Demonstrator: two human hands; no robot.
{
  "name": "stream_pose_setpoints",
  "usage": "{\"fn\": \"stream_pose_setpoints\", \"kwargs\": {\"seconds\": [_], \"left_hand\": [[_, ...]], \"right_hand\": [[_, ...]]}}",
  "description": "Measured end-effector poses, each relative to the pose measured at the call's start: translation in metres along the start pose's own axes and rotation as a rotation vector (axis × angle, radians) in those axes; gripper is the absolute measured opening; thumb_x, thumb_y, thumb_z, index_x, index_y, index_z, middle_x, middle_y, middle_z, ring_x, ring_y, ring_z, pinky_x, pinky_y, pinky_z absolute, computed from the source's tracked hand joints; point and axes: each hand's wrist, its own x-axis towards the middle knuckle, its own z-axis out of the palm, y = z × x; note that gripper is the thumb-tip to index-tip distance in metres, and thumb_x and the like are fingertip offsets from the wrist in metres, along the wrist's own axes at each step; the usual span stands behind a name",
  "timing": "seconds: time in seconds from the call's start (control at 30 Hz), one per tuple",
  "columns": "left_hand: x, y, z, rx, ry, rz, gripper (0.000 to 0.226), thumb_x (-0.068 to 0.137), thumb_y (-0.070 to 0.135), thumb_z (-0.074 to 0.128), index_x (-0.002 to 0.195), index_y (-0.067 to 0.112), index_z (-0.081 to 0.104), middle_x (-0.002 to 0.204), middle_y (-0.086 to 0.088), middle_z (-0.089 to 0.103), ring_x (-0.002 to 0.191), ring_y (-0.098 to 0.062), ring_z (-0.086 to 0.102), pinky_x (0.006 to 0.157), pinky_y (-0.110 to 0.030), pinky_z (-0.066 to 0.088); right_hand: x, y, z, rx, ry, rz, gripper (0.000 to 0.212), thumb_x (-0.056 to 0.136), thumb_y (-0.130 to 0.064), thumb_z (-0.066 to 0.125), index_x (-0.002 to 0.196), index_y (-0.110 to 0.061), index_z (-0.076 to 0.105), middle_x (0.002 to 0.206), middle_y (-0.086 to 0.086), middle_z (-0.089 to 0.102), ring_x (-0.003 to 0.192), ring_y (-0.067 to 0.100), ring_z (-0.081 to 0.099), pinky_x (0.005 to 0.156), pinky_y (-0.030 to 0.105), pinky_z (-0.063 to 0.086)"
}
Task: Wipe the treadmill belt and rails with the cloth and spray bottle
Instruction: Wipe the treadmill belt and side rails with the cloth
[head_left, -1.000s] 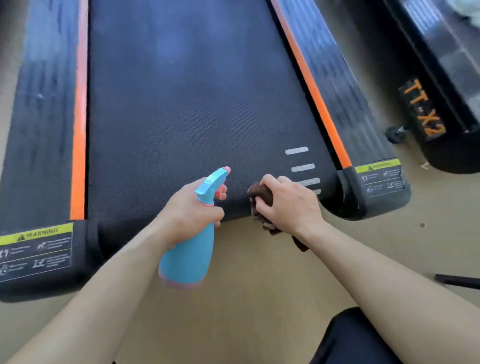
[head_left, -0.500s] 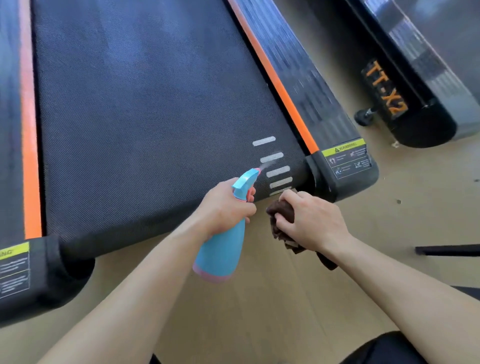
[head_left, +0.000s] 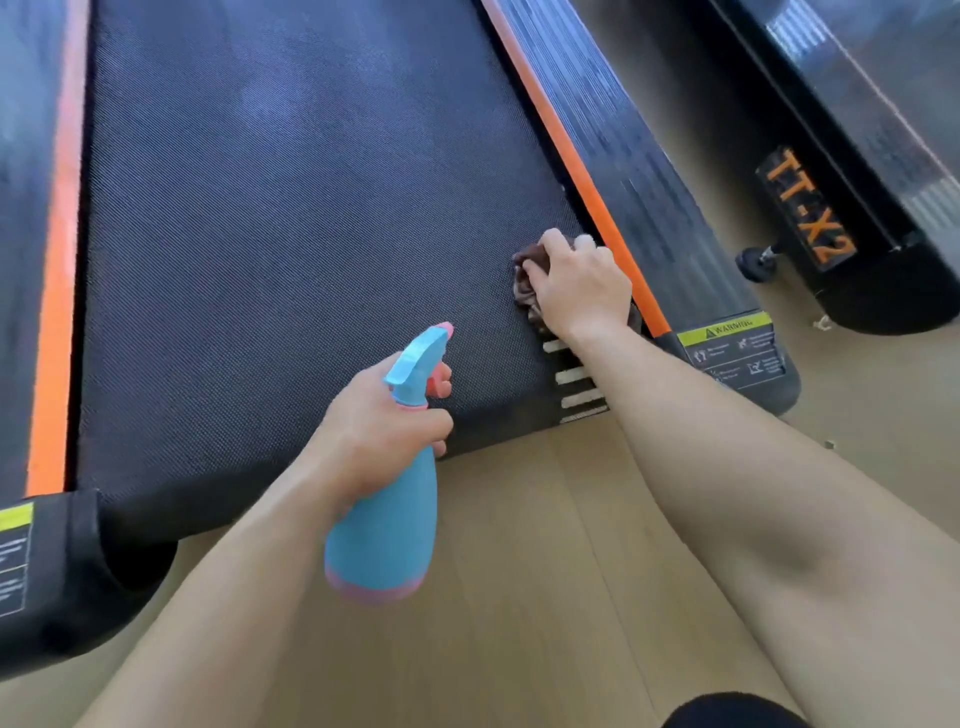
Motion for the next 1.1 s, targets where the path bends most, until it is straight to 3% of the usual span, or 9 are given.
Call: {"fn": "stream_pose_setpoints", "kwargs": {"seconds": [0.13, 0.23, 0.4, 0.57, 0.67, 0.8, 0.87, 1.03, 1.1], "left_hand": [[0.001, -0.004, -0.012, -0.056, 0.048, 0.008, 0.039, 0.085, -0.001, 0.064, 0.104, 0.032, 0.072, 0.11, 0.01, 0.073, 0.082, -0.026, 0.077, 0.053, -0.017, 0.05], [0.001, -0.007, -0.015, -0.058, 0.044, 0.013, 0.048, 0.085, -0.002, 0.063, 0.114, 0.035, 0.071, 0.11, 0.006, 0.072, 0.084, -0.029, 0.075, 0.052, -0.012, 0.049], [0.005, -0.006, -0.014, -0.048, 0.029, 0.013, 0.048, 0.077, 0.008, 0.068, 0.105, 0.046, 0.071, 0.108, 0.008, 0.073, 0.075, -0.02, 0.075, 0.063, -0.018, 0.055], [0.008, -0.001, -0.001, 0.009, 0.028, -0.013, 0.038, 0.083, 0.002, 0.065, 0.11, 0.028, 0.071, 0.11, 0.007, 0.073, 0.083, -0.026, 0.078, 0.056, -0.01, 0.048], [0.009, -0.001, 0.004, 0.005, 0.008, -0.015, 0.038, 0.083, 0.002, 0.065, 0.104, 0.033, 0.071, 0.108, 0.008, 0.073, 0.08, -0.025, 0.078, 0.055, -0.009, 0.047], [0.005, -0.002, 0.004, 0.031, -0.043, -0.023, 0.047, 0.069, 0.017, 0.064, 0.108, 0.043, 0.069, 0.104, 0.014, 0.073, 0.072, -0.02, 0.077, 0.082, -0.035, 0.061], [0.002, -0.003, 0.001, 0.039, -0.055, -0.032, 0.052, 0.062, 0.022, 0.06, 0.109, 0.042, 0.068, 0.1, 0.015, 0.073, 0.073, -0.02, 0.077, 0.091, -0.042, 0.06], [0.003, -0.007, -0.008, 0.078, -0.018, -0.023, 0.042, 0.075, 0.011, 0.068, 0.107, 0.037, 0.07, 0.105, 0.012, 0.074, 0.075, -0.017, 0.078, 0.077, -0.029, 0.055], [0.005, -0.007, -0.009, 0.064, -0.004, -0.018, 0.044, 0.071, 0.015, 0.068, 0.109, 0.037, 0.07, 0.105, 0.012, 0.074, 0.074, -0.018, 0.078, 0.078, -0.028, 0.057]], "right_hand": [[0.024, 0.0, -0.002, -0.058, 0.01, 0.055, 0.038, 0.102, -0.051, 0.045, 0.126, -0.022, 0.054, 0.12, 0.015, 0.057, 0.111, 0.039, 0.055, 0.079, 0.045, 0.047], [-0.029, 0.015, -0.017, -0.116, 0.047, -0.015, 0.033, 0.101, -0.048, 0.049, 0.114, -0.019, 0.057, 0.107, 0.015, 0.062, 0.096, 0.039, 0.061, 0.064, 0.039, 0.039], [-0.081, 0.048, -0.036, -0.256, 0.033, -0.163, 0.027, 0.094, -0.041, 0.064, 0.094, -0.014, 0.061, 0.082, 0.015, 0.062, 0.071, 0.038, 0.063, 0.054, 0.032, 0.031], [0.015, 0.03, -0.01, -0.342, 0.044, -0.035, 0.027, 0.105, -0.032, 0.044, 0.115, -0.013, 0.06, 0.106, 0.019, 0.063, 0.096, 0.041, 0.063, 0.066, 0.038, 0.035], [0.02, 0.022, -0.01, -0.352, 0.014, 0.031, 0.028, 0.106, -0.03, 0.042, 0.117, -0.012, 0.06, 0.108, 0.019, 0.064, 0.097, 0.041, 0.063, 0.066, 0.038, 0.036], [-0.061, 0.043, -0.03, -0.3, 0.079, 0.008, 0.029, 0.102, -0.039, 0.047, 0.101, -0.013, 0.06, 0.091, 0.018, 0.065, 0.079, 0.04, 0.066, 0.06, 0.036, 0.036], [-0.091, 0.042, -0.04, -0.255, 0.047, -0.026, 0.028, 0.099, -0.04, 0.052, 0.098, -0.014, 0.06, 0.088, 0.016, 0.064, 0.076, 0.04, 0.065, 0.057, 0.035, 0.034], [-0.071, 0.019, -0.017, -0.079, 0.073, -0.133, 0.027, 0.097, -0.045, 0.054, 0.1, -0.019, 0.061, 0.089, 0.011, 0.062, 0.078, 0.037, 0.064, 0.056, 0.033, 0.032], [-0.043, 0.014, -0.008, -0.049, 0.093, -0.103, 0.029, 0.099, -0.047, 0.052, 0.105, -0.019, 0.061, 0.095, 0.012, 0.062, 0.086, 0.038, 0.063, 0.06, 0.035, 0.035]]}}
